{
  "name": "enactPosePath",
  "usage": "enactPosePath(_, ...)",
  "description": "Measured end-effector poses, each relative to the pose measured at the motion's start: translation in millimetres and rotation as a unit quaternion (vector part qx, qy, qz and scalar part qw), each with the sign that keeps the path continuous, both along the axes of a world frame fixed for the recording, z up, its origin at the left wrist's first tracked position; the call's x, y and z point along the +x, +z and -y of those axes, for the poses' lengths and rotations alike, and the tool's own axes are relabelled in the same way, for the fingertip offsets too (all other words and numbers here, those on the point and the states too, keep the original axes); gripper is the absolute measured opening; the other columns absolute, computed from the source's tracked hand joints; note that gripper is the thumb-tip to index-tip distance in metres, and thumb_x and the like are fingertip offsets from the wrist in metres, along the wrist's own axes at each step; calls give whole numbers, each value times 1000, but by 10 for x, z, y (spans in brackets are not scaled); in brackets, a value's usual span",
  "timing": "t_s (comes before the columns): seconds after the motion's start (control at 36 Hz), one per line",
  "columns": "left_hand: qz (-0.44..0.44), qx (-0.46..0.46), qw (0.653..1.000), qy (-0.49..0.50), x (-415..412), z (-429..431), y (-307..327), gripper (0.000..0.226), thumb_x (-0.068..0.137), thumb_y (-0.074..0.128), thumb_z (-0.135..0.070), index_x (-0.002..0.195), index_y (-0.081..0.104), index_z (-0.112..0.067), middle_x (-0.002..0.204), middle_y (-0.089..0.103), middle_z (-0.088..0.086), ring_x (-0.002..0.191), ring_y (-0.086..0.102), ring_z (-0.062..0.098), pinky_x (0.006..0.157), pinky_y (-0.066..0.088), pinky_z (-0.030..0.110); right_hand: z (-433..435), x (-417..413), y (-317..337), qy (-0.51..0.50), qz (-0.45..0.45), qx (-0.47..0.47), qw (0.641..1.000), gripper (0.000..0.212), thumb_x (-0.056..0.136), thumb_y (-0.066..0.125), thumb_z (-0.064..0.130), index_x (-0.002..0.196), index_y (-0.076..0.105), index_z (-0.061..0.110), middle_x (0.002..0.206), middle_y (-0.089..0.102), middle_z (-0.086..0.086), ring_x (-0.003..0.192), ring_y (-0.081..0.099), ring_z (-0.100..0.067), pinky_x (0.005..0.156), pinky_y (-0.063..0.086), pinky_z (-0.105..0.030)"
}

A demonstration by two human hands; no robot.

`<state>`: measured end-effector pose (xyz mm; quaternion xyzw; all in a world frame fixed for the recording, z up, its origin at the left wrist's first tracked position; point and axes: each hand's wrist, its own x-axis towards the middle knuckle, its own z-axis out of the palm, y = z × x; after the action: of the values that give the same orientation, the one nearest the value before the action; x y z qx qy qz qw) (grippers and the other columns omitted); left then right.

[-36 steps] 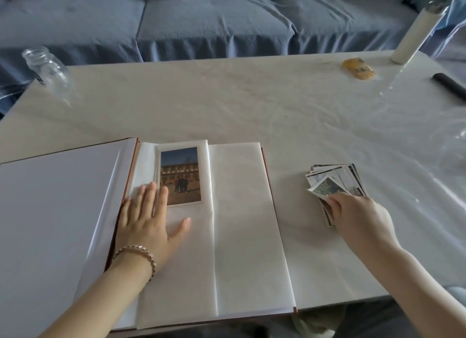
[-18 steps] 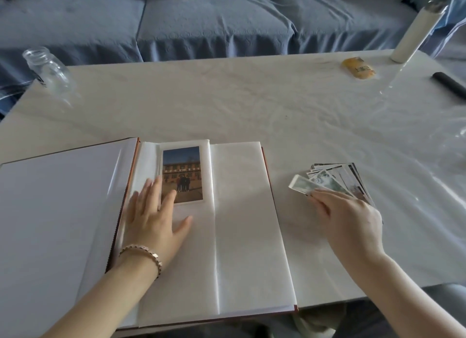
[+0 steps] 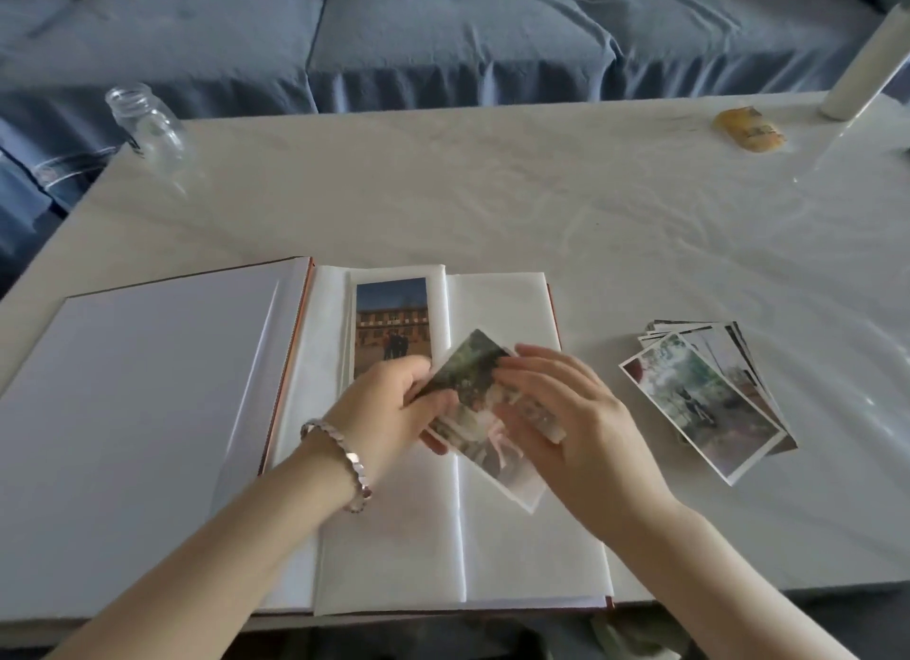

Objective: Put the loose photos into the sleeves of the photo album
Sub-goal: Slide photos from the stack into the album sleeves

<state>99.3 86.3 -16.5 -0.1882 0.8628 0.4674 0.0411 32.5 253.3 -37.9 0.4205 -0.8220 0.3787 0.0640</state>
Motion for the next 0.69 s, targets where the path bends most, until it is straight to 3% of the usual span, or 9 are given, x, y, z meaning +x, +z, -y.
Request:
enactPosePath(0.06,20,-36,997,-64,45,68,40,15,89,59,-27,75,60,-18,67,67,-5,55,65,5,55,48,16,-6,-23,63,-46,72,-3,996,28,84,64,29,110,66,17,106,59,20,103,50,3,94,34,-6)
enactPosePath(0.11,23,-37,994,-97,67,121,79,17,87,61,-28,73,61,-19,66,67,-5,56,65,5,57,48,17,-19,-46,120,-55,184,29,981,26,82,69,24,104,61,34,95,55,31,87,51,10,78,38,0)
enactPosePath(0.25,-6,-115,991,-70,87,167,34,9,85,61,-34,79,60,-28,71,65,-12,65,61,-2,59,45,9,-71,-98,54,-4,295,125,947,13,80,70,28,67,67,25,65,67,6,60,59,-7,56,46,-20)
enactPosePath(0.28,-24,-130,990,-42,100,153,-5,5,86,61,-35,86,61,-29,76,63,-16,71,61,-2,62,45,9,-82,-104,32,-16,298,121,947,17,80,70,29,66,68,20,64,67,2,57,58,-11,55,45,-23)
enactPosePath(0.36,-55,-191,979,39,143,100,-172,41,90,55,-37,128,51,-21,118,59,-9,109,56,9,91,45,21,-133,-121,-32,-86,301,72,947,27,82,68,26,59,61,12,54,61,-3,45,48,-14,48,36,-20)
enactPosePath(0.42,11,-239,971,20,169,57,-292,71,89,45,-52,146,25,-15,151,29,0,137,28,13,109,23,22,-161,-135,-64,-133,305,31,943,25,84,66,23,61,61,14,47,58,-2,39,43,-7,45,34,-17)
enactPosePath(0.5,163,-320,932,-49,222,12,-478,105,71,19,-81,146,-18,-17,153,-26,3,139,-25,15,110,-14,30,-188,-128,-127,-171,309,3,936,23,87,63,20,69,63,6,43,57,-3,36,42,-6,44,34,-13)
enactPosePath(0.61,181,-373,907,-70,283,45,-625,109,66,7,-87,142,-28,-17,150,-34,5,132,-35,18,107,-20,34,-196,-49,-140,-186,324,-33,927,29,88,62,19,65,54,2,43,59,-3,34,40,-7,41,33,-14)
enactPosePath(0.69,176,-376,907,-69,302,66,-635,97,79,14,-78,143,-25,-18,150,-34,4,136,-33,18,110,-19,34,-171,16,-116,-194,300,-38,933,33,88,62,19,61,49,5,42,58,1,34,36,-9,43,36,-22)
